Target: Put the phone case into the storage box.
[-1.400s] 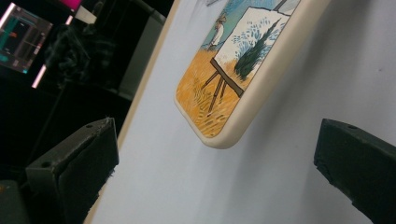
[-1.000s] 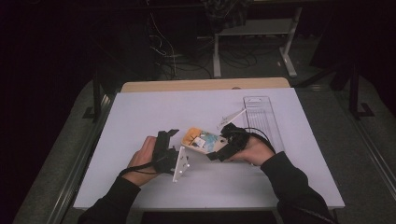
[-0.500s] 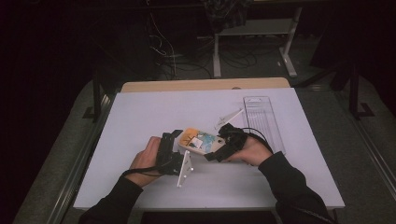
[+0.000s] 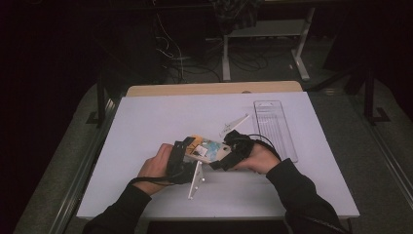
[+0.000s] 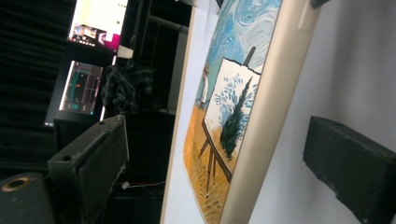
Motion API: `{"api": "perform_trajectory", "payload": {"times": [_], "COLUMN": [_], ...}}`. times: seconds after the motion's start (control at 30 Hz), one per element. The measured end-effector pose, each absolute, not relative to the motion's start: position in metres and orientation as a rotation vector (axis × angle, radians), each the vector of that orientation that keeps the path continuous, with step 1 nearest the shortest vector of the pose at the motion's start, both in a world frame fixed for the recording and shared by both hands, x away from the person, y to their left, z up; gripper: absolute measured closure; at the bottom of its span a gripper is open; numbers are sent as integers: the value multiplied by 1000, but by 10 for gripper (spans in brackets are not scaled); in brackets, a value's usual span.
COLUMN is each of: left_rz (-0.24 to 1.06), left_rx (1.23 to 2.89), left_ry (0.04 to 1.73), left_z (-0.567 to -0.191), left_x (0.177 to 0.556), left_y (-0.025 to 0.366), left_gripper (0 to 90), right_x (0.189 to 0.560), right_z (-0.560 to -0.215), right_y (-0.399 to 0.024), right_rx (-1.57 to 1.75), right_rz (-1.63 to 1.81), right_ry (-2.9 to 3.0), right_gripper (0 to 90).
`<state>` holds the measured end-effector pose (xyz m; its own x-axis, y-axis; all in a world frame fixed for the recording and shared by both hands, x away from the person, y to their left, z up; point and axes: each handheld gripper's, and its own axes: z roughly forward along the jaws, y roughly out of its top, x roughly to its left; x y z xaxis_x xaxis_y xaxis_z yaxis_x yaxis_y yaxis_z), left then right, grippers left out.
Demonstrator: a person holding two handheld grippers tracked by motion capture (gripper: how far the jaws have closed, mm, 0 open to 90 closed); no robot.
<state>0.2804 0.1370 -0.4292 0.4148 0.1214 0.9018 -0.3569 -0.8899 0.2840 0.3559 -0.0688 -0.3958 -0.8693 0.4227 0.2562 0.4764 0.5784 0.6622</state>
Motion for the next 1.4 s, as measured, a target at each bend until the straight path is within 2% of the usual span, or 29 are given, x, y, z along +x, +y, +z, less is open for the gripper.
{"api": "perform_trajectory", "payload": {"times": [0.07, 0.2, 0.43, 0.67, 0.8, 1.4], "left_rz": [1493, 1527, 1571, 1607, 1613, 1634], "left_rx": [2238, 2230, 2214, 2192, 2183, 2208], "left_ry": [-215, -247, -303, -340, -358, -447], "left_z": [-430, -430, -431, -431, -431, -431], "left_x": [280, 280, 278, 275, 274, 273], "left_y": [137, 137, 137, 134, 134, 132], "left_gripper": [139, 178, 330, 349, 429, 619], "right_x": [356, 356, 357, 360, 358, 359], "right_z": [-395, -394, -394, -394, -393, -394], "right_y": [-69, -69, -68, -69, -68, -69], "right_rx": [-776, -771, -764, -736, -770, -775], "right_rz": [-1185, -1192, -1194, -1198, -1197, -1199], "right_ry": [-2726, -2724, -2728, -2759, -2718, -2712], "right_gripper": [91, 91, 91, 92, 91, 93]}}
